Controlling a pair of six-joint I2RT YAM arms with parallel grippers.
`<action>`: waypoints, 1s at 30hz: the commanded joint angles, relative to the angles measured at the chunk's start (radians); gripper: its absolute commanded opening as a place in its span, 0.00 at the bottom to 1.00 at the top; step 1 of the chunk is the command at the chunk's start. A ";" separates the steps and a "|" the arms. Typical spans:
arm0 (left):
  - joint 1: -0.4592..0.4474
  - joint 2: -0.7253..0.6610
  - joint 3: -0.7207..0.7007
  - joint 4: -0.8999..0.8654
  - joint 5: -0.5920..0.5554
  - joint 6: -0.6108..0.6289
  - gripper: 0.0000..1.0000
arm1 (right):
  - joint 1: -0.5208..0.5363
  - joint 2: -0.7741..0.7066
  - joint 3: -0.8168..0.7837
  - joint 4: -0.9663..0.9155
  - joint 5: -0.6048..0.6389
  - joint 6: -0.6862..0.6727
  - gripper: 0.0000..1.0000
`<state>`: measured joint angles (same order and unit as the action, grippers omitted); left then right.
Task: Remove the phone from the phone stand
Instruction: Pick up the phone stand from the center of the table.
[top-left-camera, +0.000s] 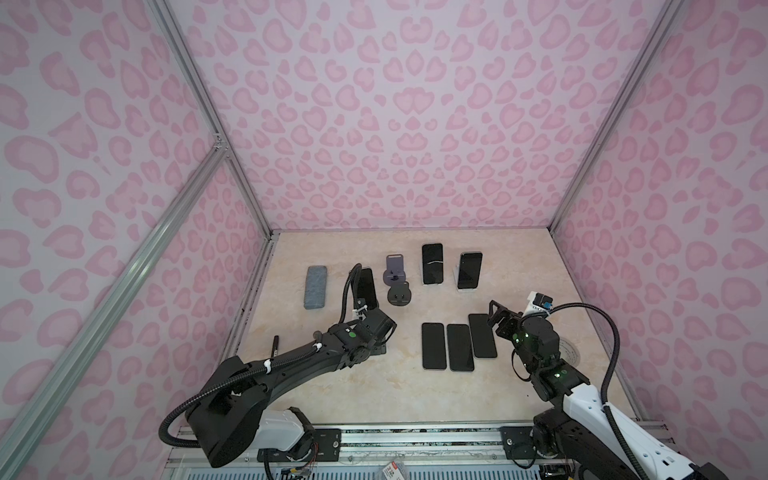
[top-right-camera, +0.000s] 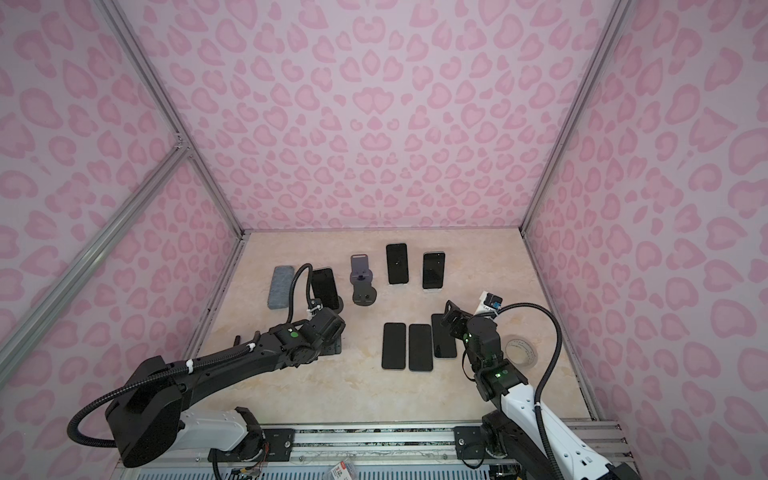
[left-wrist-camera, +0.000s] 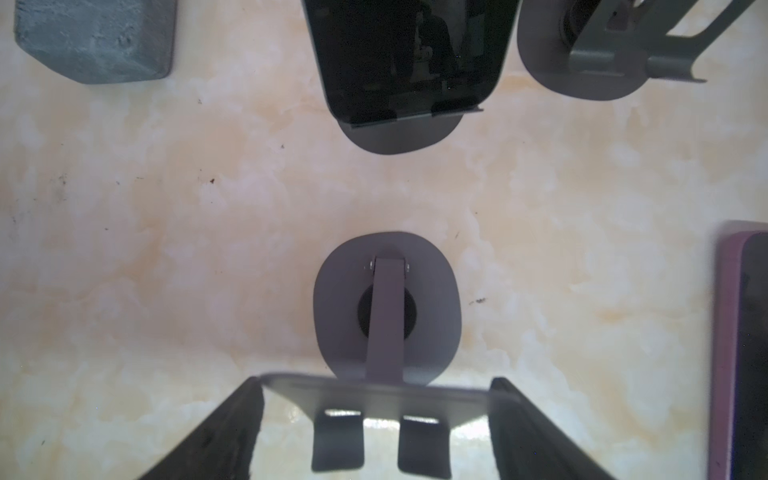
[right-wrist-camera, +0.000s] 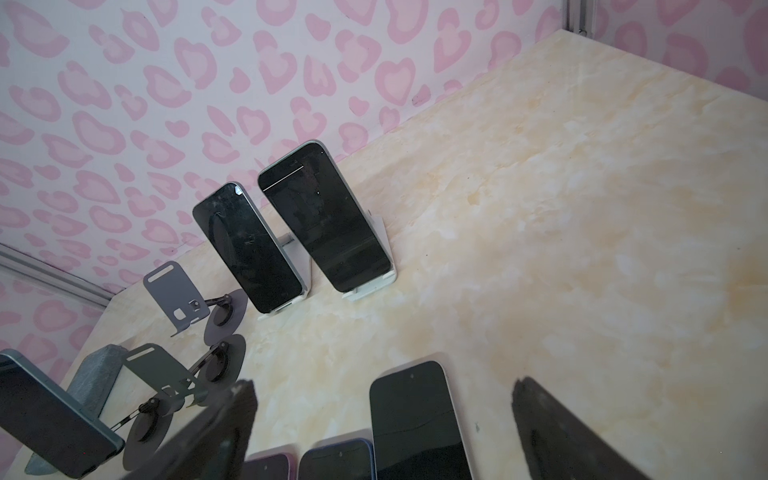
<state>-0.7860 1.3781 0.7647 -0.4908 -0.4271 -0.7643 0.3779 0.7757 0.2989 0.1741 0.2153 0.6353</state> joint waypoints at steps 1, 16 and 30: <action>0.005 0.021 0.003 0.050 -0.020 0.008 0.77 | 0.001 0.002 -0.003 0.031 0.004 -0.003 0.98; 0.004 -0.027 0.037 -0.042 -0.042 0.037 0.47 | 0.002 0.004 -0.006 0.038 0.002 0.003 0.98; 0.321 -0.298 0.268 -0.248 -0.002 0.146 0.46 | 0.009 0.025 -0.005 0.049 0.001 0.003 0.98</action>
<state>-0.5209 1.0801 0.9844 -0.7231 -0.4557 -0.6823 0.3855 0.8021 0.2989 0.2028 0.2085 0.6361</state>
